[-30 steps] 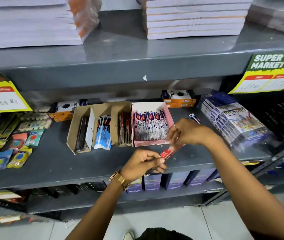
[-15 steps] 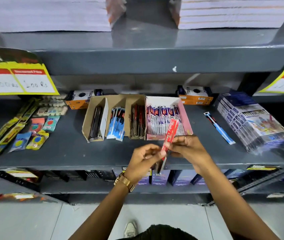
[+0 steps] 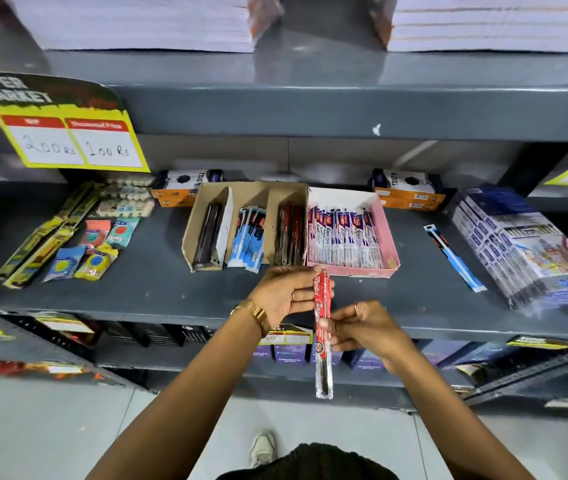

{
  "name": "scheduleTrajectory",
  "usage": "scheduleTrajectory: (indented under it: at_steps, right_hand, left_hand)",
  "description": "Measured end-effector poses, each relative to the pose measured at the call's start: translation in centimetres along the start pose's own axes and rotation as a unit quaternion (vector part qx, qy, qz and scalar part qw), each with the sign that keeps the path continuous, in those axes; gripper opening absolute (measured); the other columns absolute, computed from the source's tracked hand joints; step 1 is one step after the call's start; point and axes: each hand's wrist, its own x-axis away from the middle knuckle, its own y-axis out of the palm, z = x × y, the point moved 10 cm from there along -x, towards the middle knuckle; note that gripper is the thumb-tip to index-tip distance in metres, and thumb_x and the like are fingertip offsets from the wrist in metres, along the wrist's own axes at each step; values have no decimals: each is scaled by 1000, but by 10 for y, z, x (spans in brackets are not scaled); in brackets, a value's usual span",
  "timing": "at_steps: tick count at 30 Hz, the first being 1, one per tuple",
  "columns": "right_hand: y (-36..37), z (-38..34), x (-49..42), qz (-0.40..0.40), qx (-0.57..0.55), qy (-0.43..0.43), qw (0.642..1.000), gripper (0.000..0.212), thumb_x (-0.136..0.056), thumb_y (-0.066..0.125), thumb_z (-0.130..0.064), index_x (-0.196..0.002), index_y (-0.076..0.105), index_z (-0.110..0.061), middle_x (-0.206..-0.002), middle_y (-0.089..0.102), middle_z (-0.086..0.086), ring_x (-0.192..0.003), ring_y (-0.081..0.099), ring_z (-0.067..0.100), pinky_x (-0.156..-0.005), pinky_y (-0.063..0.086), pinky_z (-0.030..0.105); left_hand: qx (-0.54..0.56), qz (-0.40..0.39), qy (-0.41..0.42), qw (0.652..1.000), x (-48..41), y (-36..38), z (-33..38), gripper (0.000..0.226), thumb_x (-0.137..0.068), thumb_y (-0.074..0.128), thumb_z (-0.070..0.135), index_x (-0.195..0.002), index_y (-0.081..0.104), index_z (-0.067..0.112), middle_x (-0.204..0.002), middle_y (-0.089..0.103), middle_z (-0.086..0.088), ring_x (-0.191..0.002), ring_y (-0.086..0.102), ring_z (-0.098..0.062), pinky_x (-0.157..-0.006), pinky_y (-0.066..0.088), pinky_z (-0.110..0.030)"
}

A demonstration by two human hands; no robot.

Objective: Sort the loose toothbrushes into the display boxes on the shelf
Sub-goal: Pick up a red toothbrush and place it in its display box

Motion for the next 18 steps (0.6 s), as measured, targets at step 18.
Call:
scheduleTrajectory:
  at_steps: [18]
  right_hand:
    - [13, -20, 14, 9, 12, -50, 999, 16, -74, 71, 9, -85, 71, -4, -64, 73, 5, -45, 62, 6, -48, 55, 17]
  left_hand:
    - [16, 128, 197, 972, 27, -74, 19, 19, -94, 56, 15, -106, 68, 7, -94, 74, 0, -87, 70, -15, -75, 58, -28]
